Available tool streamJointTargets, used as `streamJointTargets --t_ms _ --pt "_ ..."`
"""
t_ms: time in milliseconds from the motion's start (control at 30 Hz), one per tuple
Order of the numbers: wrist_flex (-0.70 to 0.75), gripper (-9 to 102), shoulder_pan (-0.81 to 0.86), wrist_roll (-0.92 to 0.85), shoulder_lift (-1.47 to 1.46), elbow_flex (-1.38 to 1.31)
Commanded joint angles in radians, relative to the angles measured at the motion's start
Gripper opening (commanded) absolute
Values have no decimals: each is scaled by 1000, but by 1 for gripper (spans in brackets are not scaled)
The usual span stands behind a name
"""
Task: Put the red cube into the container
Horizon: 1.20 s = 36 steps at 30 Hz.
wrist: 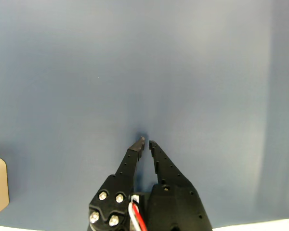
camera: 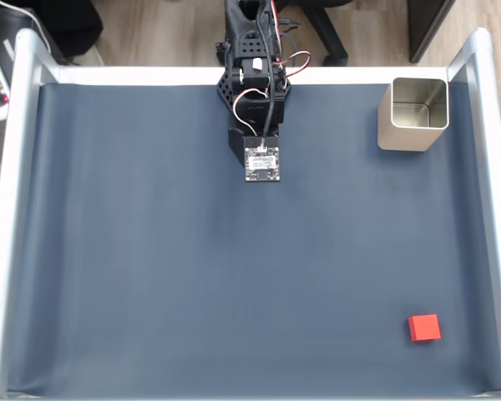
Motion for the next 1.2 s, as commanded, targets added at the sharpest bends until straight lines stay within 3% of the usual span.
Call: streamJointTargets --t_ms 0,633,767,967,1167 --pt "5 1 0 8 -5 -8" --pt "-6 0 -21 34 -5 -8" --pt "-115 0 -21 35 -20 -8" --pt "-393 0 -23 -6 -124 -18" --pt "-503 0 -72 -21 -311 -150"
